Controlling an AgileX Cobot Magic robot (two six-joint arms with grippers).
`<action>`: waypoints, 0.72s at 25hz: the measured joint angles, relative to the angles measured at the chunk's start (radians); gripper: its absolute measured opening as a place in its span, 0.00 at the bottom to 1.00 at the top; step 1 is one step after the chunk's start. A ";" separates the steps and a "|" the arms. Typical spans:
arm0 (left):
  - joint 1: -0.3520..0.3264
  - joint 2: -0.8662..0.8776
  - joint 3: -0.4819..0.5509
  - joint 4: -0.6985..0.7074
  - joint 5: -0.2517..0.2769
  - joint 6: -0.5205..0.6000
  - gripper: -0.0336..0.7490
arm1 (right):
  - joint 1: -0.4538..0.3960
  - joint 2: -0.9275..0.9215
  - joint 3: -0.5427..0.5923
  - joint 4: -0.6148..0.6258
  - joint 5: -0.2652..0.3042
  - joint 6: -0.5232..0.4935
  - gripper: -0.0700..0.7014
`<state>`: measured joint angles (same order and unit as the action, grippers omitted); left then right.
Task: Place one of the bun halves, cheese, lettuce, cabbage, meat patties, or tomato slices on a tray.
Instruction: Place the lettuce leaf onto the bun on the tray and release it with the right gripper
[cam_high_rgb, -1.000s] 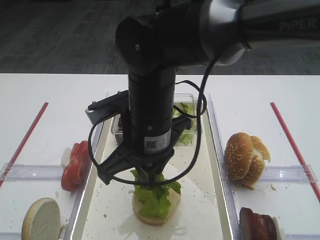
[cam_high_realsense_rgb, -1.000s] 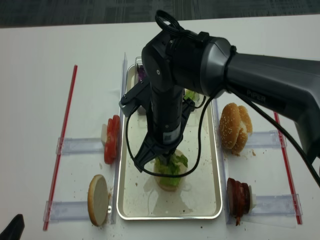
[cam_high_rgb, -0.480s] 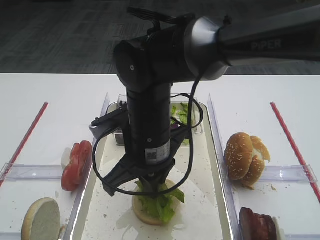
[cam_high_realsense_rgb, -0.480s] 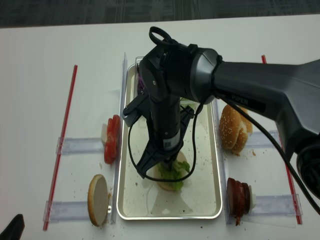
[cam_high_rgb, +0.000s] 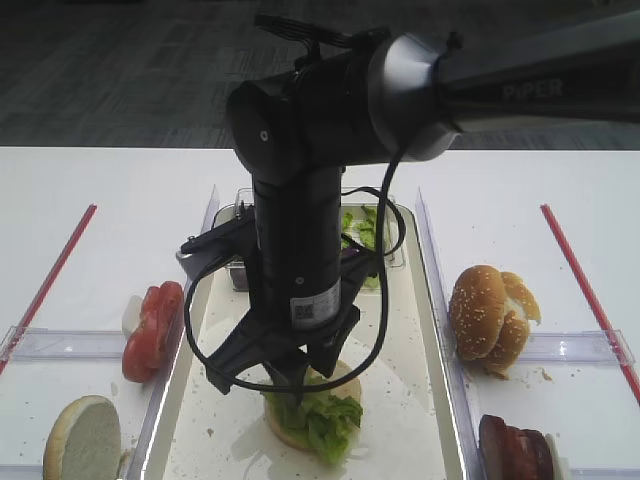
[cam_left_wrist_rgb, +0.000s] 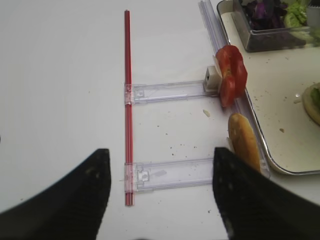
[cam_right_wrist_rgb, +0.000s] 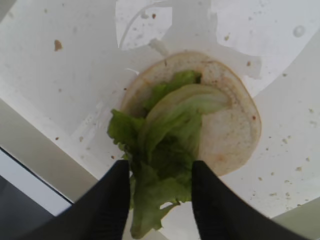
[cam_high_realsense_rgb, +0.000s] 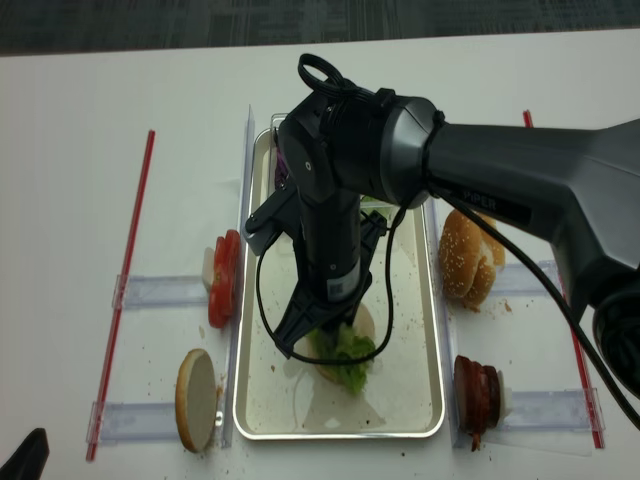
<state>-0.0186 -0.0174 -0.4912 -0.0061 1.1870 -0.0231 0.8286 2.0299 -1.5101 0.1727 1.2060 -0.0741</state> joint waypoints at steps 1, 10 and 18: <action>0.000 0.000 0.000 0.000 0.000 0.000 0.57 | 0.000 0.000 0.000 -0.002 -0.005 0.000 0.55; 0.000 0.000 0.000 0.000 0.000 0.000 0.57 | 0.000 0.000 0.000 -0.044 -0.030 -0.002 0.96; 0.000 0.000 0.000 0.000 0.000 0.000 0.57 | 0.000 0.000 0.000 -0.050 -0.030 0.000 0.98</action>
<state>-0.0186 -0.0174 -0.4912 -0.0061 1.1870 -0.0231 0.8286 2.0299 -1.5101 0.1229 1.1763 -0.0741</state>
